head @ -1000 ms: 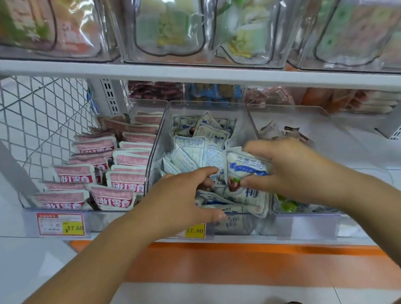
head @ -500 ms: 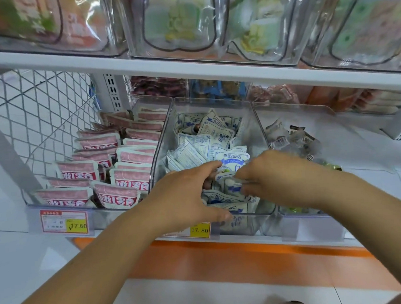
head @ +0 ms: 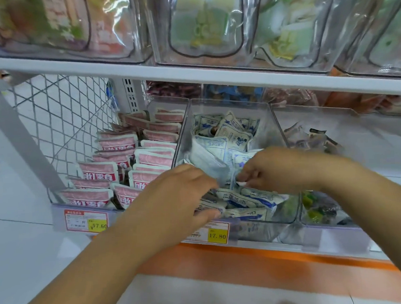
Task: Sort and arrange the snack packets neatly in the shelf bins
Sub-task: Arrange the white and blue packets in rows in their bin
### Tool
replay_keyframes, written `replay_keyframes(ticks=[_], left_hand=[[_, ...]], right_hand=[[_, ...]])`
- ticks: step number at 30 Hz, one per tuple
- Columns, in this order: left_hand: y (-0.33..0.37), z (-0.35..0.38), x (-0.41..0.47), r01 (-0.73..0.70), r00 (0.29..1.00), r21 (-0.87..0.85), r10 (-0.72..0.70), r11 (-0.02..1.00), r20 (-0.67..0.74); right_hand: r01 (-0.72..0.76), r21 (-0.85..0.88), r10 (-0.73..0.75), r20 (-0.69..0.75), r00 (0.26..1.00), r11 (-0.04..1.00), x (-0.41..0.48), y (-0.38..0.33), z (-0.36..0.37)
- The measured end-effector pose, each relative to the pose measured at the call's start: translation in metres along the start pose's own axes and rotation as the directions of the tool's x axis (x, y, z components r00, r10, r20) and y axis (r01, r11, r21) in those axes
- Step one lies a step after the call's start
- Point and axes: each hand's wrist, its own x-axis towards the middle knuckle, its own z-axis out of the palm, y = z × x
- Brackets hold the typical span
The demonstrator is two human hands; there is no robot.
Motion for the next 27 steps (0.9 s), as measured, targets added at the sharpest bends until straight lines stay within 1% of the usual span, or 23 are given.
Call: replay_keyframes(ticks=[1, 2, 4, 5, 6, 9, 10, 12, 14, 15, 17, 19, 20, 22, 23, 24, 25, 26, 27], left_hand=[[-0.003, -0.001, -0.002, -0.016, 1.0, 0.023, 0.017, 1.0, -0.004], [-0.006, -0.001, -0.003, -0.036, 0.999, 0.046, 0.036, 0.998, -0.006], [-0.01, 0.002, -0.006, -0.065, 0.997, 0.091, 0.068, 0.994, -0.025], [-0.01, 0.003, -0.007, -0.072, 0.997, 0.111, 0.076, 0.991, -0.033], [-0.009, 0.005, -0.007, -0.075, 0.996, 0.13, 0.081, 0.989, -0.043], [-0.009, 0.01, -0.008, -0.087, 0.993, 0.163, 0.098, 0.983, -0.062], [-0.01, 0.01, -0.008, -0.097, 0.992, 0.159, 0.108, 0.982, -0.062], [-0.013, 0.011, -0.008, -0.112, 0.992, 0.131, 0.119, 0.985, -0.052], [-0.016, 0.011, -0.009, -0.123, 0.991, 0.091, 0.127, 0.988, -0.046], [-0.018, 0.012, -0.009, -0.122, 0.991, 0.072, 0.126, 0.99, -0.052], [-0.02, 0.013, -0.009, -0.125, 0.989, 0.034, 0.127, 0.992, -0.073], [-0.02, 0.013, -0.008, -0.13, 0.986, -0.019, 0.127, 0.991, -0.103], [-0.02, 0.012, -0.007, -0.119, 0.986, -0.058, 0.11, 0.991, -0.128], [-0.019, 0.009, -0.007, -0.075, 0.981, -0.141, 0.048, 0.987, -0.19], [-0.017, 0.008, -0.006, -0.054, 0.976, -0.167, 0.017, 0.984, -0.219], [-0.017, 0.007, -0.005, -0.035, 0.971, -0.182, -0.01, 0.983, -0.241], [-0.016, 0.006, -0.003, -0.017, 0.967, -0.187, -0.032, 0.982, -0.254], [-0.015, 0.006, -0.002, -0.003, 0.965, -0.189, -0.046, 0.982, -0.259], [-0.015, 0.006, 0.0, 0.004, 0.964, -0.189, -0.054, 0.982, -0.261]], right_hand=[[-0.012, 0.03, 0.012, -0.007, 1.0, 0.999, 0.001, 0.0, -0.005], [-0.015, 0.088, 0.021, -0.06, 0.998, 0.996, 0.001, -0.001, -0.011], [0.009, 0.272, 0.055, -0.225, 0.973, 0.962, 0.006, -0.004, -0.022], [0.029, 0.342, 0.067, -0.265, 0.962, 0.939, 0.012, -0.008, -0.024], [0.04, 0.367, 0.064, -0.266, 0.962, 0.929, 0.018, -0.014, -0.024], [0.032, 0.291, 0.013, -0.152, 0.988, 0.956, 0.045, -0.034, -0.002], [0.036, 0.257, 0.005, -0.155, 0.988, 0.966, 0.054, -0.037, 0.006], [0.05, 0.202, -0.004, -0.222, 0.975, 0.978, 0.065, -0.036, 0.016], [0.05, 0.215, 0.006, -0.254, 0.967, 0.975, 0.065, -0.029, 0.016], [0.056, 0.263, 0.011, -0.249, 0.968, 0.963, 0.062, -0.024, 0.014], [0.083, 0.394, 0.026, -0.264, 0.964, 0.915, 0.053, -0.016, 0.008], [0.099, 0.508, 0.074, -0.309, 0.948, 0.856, 0.042, -0.011, 0.003], [0.116, 0.579, 0.1, -0.328, 0.939, 0.807, 0.037, -0.009, 0.002], [0.161, 0.733, 0.149, -0.339, 0.929, 0.661, 0.032, -0.004, 0.003], [0.174, 0.78, 0.168, -0.336, 0.927, 0.601, 0.031, -0.002, 0.003], [0.179, 0.796, 0.173, -0.335, 0.926, 0.579, 0.03, -0.001, 0.004], [0.184, 0.781, 0.168, -0.346, 0.923, 0.597, 0.031, -0.001, 0.006], [0.179, 0.741, 0.164, -0.364, 0.917, 0.648, 0.032, -0.002, 0.009], [0.155, 0.674, 0.162, -0.383, 0.909, 0.722, 0.035, -0.003, 0.013]])
